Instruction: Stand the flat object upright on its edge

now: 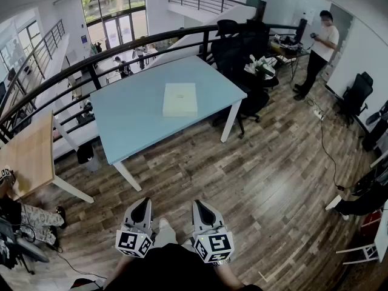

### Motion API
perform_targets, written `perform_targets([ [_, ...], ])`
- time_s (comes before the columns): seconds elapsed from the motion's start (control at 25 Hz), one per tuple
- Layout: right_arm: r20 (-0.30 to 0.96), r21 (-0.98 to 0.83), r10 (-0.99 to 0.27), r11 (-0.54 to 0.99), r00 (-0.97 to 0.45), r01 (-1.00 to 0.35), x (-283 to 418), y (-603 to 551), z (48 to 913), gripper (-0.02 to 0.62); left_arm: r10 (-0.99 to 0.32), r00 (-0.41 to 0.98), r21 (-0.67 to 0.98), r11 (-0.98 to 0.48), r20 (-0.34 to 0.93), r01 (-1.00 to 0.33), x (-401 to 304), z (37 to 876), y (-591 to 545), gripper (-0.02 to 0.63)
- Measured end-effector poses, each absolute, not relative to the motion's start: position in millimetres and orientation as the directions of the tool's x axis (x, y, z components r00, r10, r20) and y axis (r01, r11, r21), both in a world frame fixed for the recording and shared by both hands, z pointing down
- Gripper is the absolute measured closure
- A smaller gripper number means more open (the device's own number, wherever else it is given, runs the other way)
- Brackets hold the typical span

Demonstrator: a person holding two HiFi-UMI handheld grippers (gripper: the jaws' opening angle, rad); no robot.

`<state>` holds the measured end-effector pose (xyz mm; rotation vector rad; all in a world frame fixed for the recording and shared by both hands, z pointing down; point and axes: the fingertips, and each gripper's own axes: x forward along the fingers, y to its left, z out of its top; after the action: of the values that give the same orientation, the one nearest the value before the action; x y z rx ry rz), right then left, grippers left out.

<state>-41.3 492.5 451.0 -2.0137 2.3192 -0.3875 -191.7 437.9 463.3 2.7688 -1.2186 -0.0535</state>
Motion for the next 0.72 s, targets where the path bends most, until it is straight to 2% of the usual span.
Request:
perform_targets([
  [0.72,0.140,-0.226,-0.976,0.131,-0.165,-0.965,-32,489,457,0.588,-0.747,0.664,0.125,-0.657,0.022,-0.744,-182,467,435,0.603],
])
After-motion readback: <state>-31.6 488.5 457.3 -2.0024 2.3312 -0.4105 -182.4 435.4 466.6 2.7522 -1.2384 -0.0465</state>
